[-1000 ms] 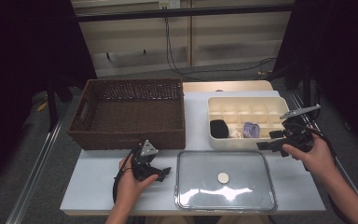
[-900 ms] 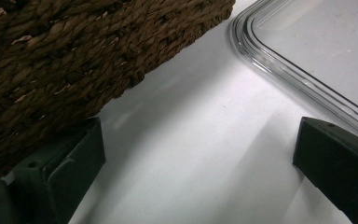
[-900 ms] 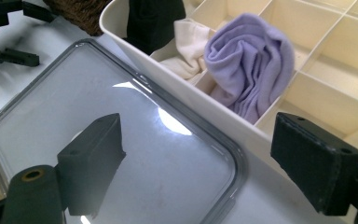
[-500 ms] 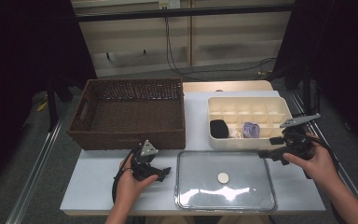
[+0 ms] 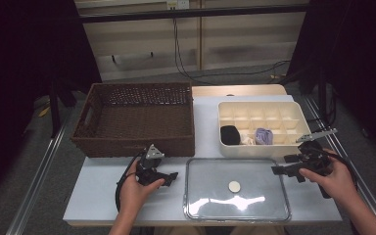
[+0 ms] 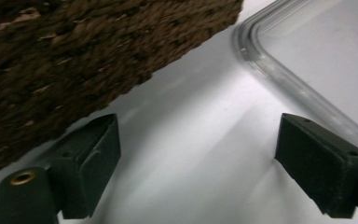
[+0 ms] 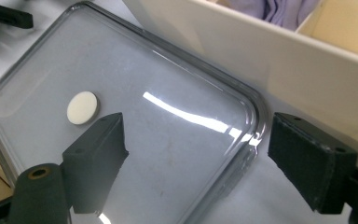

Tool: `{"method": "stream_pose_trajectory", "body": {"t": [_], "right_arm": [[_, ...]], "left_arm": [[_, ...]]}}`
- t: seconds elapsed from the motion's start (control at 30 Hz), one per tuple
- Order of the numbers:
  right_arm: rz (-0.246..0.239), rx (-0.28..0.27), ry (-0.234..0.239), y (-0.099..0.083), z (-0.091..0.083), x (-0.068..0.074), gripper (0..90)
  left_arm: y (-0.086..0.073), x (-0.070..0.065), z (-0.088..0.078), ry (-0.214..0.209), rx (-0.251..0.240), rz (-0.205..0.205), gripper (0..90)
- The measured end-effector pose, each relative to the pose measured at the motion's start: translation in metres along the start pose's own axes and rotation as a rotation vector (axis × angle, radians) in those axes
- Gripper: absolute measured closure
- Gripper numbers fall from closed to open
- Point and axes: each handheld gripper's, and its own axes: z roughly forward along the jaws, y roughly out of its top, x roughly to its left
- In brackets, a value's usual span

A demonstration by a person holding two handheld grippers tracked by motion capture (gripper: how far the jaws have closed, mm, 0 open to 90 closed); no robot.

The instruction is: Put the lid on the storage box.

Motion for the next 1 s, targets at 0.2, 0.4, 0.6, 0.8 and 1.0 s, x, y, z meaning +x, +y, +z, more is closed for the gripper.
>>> {"method": "stream_pose_trajectory", "body": {"t": [0.2,0.4,0.6,0.8,1.0], "right_arm": [[0.04,-0.011,0.004,-0.011,0.0,-0.001,21.5],[0.063,0.007,-0.003,-0.017,0.001,0.0,24.3],[0.101,0.026,0.011,-0.022,0.001,0.0,26.8],[0.143,0.011,0.022,-0.029,0.0,-0.003,27.5],[0.185,0.02,0.043,-0.033,0.0,-0.002,31.2]], "left_arm": [[0.008,-0.007,-0.006,-0.063,0.01,-0.028,18.7],[0.013,-0.014,-0.007,-0.131,0.056,-0.091,16.6],[0.018,-0.023,-0.004,-0.2,0.068,-0.118,18.0],[0.021,-0.03,-0.001,-0.269,0.097,-0.169,27.4],[0.021,-0.031,0.001,-0.332,0.12,-0.238,33.3]]}}
